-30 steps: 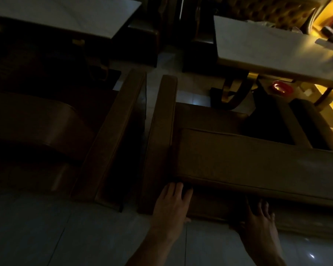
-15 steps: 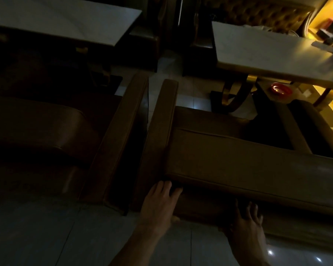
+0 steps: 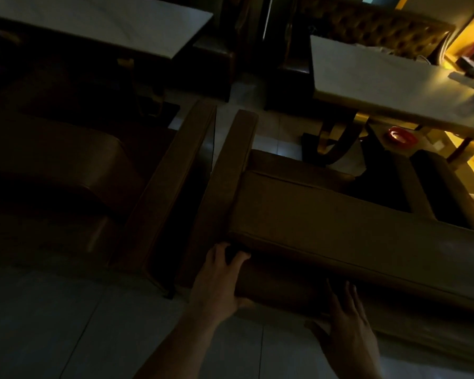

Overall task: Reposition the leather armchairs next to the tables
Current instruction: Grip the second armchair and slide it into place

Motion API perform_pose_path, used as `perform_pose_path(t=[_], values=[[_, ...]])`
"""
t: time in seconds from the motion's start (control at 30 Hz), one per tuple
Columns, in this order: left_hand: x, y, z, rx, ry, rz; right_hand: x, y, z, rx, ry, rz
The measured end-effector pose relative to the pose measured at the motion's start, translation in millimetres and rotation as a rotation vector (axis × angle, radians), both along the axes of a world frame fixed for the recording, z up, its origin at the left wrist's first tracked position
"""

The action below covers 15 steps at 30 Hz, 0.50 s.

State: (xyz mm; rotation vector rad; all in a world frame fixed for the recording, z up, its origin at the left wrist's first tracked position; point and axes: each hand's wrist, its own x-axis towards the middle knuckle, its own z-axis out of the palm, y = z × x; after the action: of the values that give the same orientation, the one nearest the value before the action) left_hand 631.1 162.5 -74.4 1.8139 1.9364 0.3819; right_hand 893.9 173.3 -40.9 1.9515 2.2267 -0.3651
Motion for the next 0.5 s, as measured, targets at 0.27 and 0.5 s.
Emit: perform_pose_path(t=[0.27,0.5], values=[[8.7,-0.3,1.7,-0.016,0.005,0.059,95.0,11.4,1.5,-0.063,-0.105,-0.446],[17.0,-0.9,4.3,-0.013,0.032,0.116,94.9,21.5,-15.5,-0.053,-0.194,-0.369]])
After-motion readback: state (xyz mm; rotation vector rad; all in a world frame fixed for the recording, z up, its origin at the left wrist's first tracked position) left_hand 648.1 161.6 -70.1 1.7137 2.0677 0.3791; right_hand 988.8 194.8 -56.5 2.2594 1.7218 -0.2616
